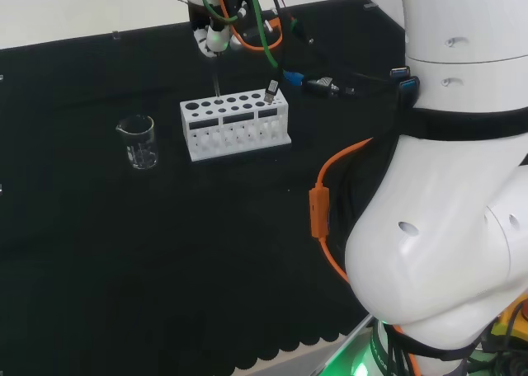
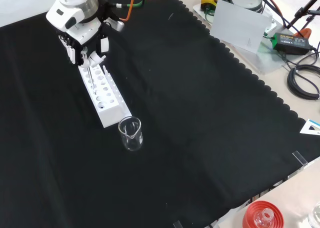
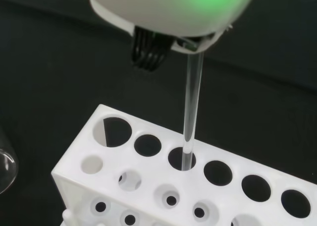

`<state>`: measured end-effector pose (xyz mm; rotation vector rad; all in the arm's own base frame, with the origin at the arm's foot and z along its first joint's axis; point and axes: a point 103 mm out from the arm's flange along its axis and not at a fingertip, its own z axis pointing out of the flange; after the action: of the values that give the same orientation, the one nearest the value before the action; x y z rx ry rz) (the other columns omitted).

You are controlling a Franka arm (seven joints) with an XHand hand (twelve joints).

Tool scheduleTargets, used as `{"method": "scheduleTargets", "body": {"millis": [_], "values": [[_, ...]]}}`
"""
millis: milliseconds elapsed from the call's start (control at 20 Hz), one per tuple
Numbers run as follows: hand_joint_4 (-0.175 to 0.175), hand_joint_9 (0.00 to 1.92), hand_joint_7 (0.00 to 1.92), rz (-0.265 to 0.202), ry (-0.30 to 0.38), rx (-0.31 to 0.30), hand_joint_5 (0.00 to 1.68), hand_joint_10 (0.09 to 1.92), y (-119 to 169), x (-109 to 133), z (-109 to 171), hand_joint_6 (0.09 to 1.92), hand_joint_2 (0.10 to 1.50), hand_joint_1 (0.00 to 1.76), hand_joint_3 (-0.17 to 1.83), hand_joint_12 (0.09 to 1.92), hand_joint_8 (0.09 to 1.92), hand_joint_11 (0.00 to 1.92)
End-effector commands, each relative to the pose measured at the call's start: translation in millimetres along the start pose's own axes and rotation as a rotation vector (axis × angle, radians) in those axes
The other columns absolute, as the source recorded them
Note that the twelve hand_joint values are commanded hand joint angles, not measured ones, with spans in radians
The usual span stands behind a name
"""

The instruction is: Take the glass rod from the white test tube rack.

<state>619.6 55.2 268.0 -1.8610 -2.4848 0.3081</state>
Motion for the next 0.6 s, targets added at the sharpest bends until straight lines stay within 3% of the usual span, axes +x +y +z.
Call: {"method": "scheduleTargets", "body": {"millis": [50,600], "values": [[-0.175,1.65,1.41,-0.020,0.006,-0.009,1.17,0.59,-7.4,2.8,-13.5,0.85,0.49,1.33,0.97,0.68,0.76,1.58],[-0.175,1.69,1.44,-0.038,0.025,-0.043,1.21,0.54,-25.9,3.9,-33.5,0.78,0.48,1.34,0.97,0.68,0.70,1.59]]}}
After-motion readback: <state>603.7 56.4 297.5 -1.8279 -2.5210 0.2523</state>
